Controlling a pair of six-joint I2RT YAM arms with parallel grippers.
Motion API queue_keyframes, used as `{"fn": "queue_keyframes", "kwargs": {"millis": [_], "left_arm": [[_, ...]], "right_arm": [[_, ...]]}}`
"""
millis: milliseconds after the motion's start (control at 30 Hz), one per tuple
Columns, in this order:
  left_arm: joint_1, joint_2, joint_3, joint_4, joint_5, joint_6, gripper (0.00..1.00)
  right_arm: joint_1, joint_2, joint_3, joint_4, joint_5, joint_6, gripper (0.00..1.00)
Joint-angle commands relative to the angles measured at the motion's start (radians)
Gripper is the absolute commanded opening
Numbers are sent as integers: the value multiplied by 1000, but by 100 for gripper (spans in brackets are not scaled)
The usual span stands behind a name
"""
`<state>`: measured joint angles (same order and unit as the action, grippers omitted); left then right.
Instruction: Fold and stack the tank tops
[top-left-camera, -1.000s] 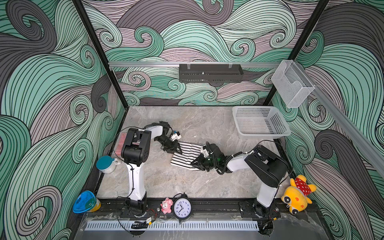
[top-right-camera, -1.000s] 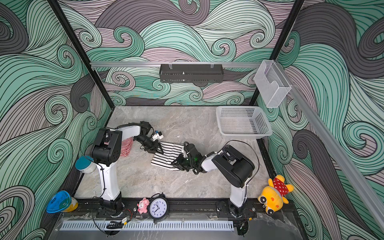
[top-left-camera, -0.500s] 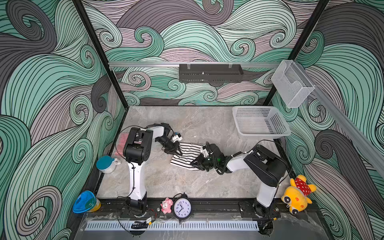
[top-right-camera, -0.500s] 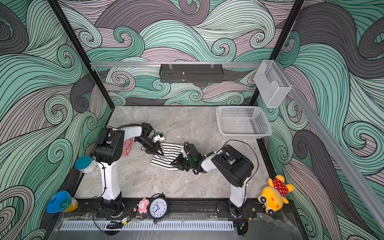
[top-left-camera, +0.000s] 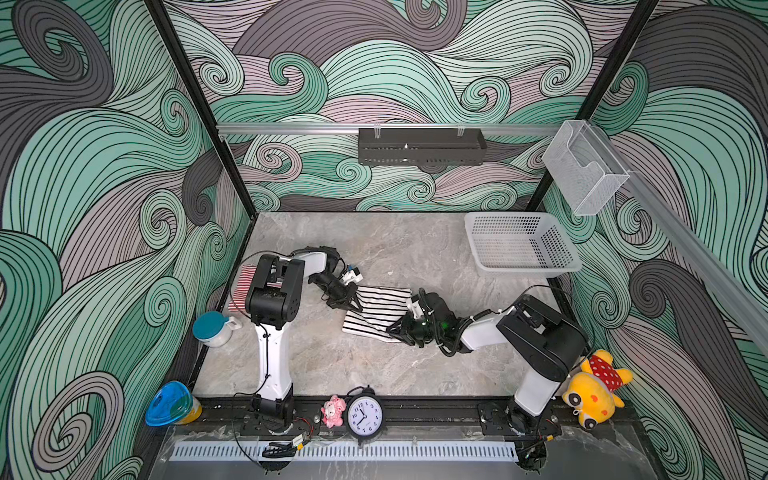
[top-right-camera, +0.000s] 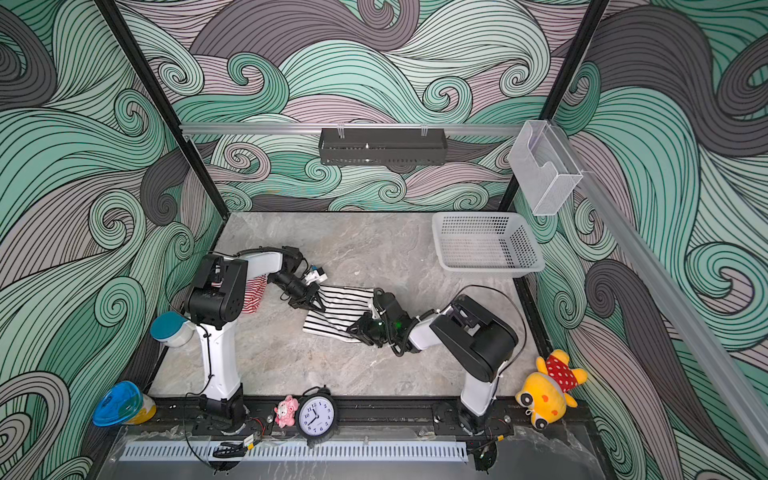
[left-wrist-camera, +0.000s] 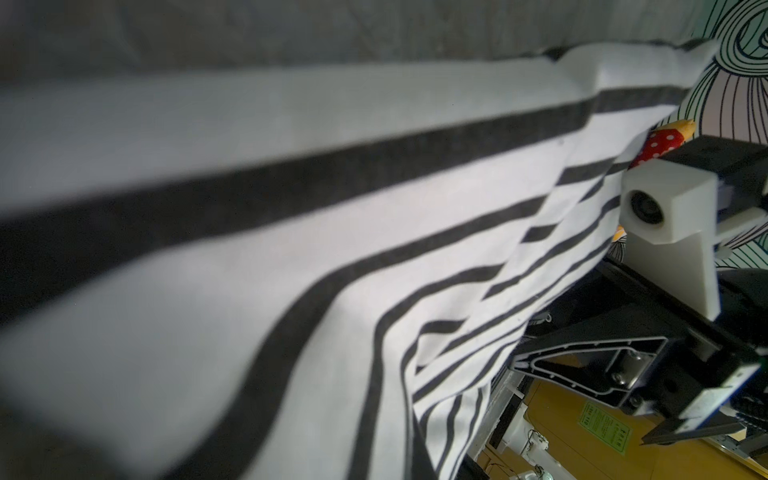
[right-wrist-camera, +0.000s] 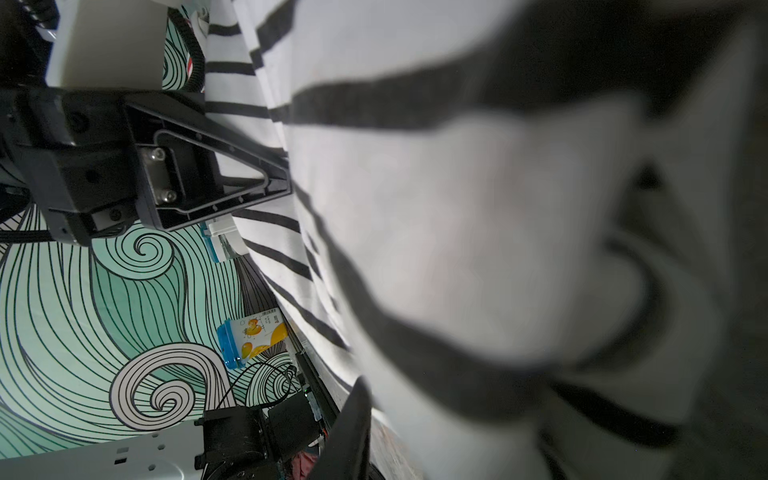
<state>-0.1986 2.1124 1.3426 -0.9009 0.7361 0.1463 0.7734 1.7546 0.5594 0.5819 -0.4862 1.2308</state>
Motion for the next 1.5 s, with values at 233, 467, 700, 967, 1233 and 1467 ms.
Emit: {"fn": "queue_keyframes", "kwargs": {"millis": [233, 467, 700, 967, 1233, 1467], "left_arm": [[33, -66, 56, -62, -65, 28, 0], [91, -132, 90, -128, -154, 90, 0], [177, -181, 155, -231, -302, 199, 0], [316, -216, 262, -352, -400, 314, 0], [446, -183, 409, -475, -456, 419, 0], [512, -171, 521, -575, -437, 482, 0]], "right_arm": [[1, -116, 16, -264, 42, -86, 26], [-49, -214, 122, -480, 65, -203, 28], [-94, -159, 175, -475, 30, -227, 30], [-91, -37, 219, -365, -17, -192, 30], [-89, 19, 259, -348, -41, -192, 29], [-89, 57, 267, -316, -49, -180, 29]]}}
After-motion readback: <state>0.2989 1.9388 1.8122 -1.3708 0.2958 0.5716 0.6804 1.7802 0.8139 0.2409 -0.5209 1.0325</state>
